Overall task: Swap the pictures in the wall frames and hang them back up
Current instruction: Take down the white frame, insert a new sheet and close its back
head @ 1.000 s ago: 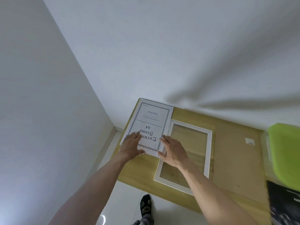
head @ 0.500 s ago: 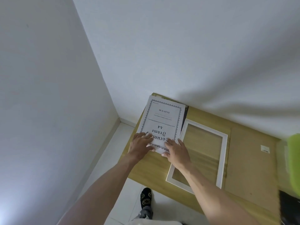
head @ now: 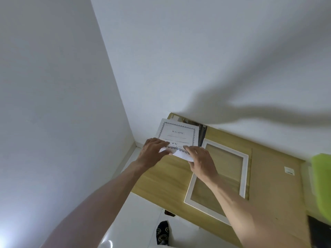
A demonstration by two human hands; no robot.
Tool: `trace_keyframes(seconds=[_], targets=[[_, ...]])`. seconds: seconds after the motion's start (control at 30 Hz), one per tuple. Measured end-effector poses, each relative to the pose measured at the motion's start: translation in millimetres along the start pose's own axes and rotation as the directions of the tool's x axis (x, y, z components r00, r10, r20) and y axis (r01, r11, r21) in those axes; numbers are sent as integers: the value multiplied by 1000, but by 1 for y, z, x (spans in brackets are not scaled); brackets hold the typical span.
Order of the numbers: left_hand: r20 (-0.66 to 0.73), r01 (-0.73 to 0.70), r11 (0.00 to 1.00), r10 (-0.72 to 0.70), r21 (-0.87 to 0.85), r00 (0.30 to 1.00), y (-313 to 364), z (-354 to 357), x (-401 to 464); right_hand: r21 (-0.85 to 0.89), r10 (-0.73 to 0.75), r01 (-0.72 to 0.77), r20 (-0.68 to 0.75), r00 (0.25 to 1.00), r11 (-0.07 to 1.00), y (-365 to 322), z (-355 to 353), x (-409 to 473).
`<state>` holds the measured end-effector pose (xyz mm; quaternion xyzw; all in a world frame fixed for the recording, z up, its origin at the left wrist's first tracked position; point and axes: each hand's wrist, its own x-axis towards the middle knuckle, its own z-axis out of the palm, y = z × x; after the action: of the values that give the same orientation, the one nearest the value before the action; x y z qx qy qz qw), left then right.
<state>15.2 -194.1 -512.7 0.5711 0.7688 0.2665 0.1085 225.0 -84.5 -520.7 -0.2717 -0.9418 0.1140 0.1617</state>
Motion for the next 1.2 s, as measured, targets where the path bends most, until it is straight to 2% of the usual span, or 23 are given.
trace_keyframes(seconds=[0.13, 0.23, 0.3, 0.37, 0.43, 0.53, 0.63, 0.73, 0.83, 0.9, 1.1, 1.2], targets=[[-86, -126, 991, 130, 50, 988, 26, -27, 6, 186, 35, -8, -144, 989, 983, 1, -40, 14], [-185, -173, 982, 184, 72, 965, 53, -49, 7, 337, 123, -18, -293, 948, 941, 3, -76, 23], [-286, -186, 982, 189, 38, 939, 71, -62, 9, 462, 230, -52, -338, 912, 885, -1, -103, 24], [-425, -177, 982, 132, -68, 895, 94, -73, 12, 592, 364, -108, -332, 870, 799, -4, -130, 20], [-486, -105, 954, -47, -282, 873, 120, -86, 13, 712, 469, -129, -305, 829, 690, -2, -154, 14], [-392, 12, 825, -281, -565, 876, 156, -103, 15, 807, 544, -111, -281, 791, 580, 6, -186, 3], [-274, 40, 716, -317, -697, 908, 186, -109, 13, 882, 622, -103, -238, 746, 460, 12, -219, -18], [-151, 105, 724, -279, -682, 948, 207, -101, 3, 937, 663, -41, -215, 717, 348, 19, -243, -42], [-75, 122, 689, -249, -714, 965, 228, -84, -12, 942, 700, -20, -233, 675, 334, 29, -258, -66], [-59, 126, 655, -253, -746, 966, 239, -74, -21, 942, 723, -66, -206, 660, 329, 36, -264, -82], [-38, 143, 556, -302, -819, 952, 248, -56, -33, 881, 646, -337, 48, 762, 333, 66, -244, -137], [-25, 162, 548, -317, -820, 948, 247, -51, -36, 873, 651, -388, 113, 750, 296, 67, -232, -155]])
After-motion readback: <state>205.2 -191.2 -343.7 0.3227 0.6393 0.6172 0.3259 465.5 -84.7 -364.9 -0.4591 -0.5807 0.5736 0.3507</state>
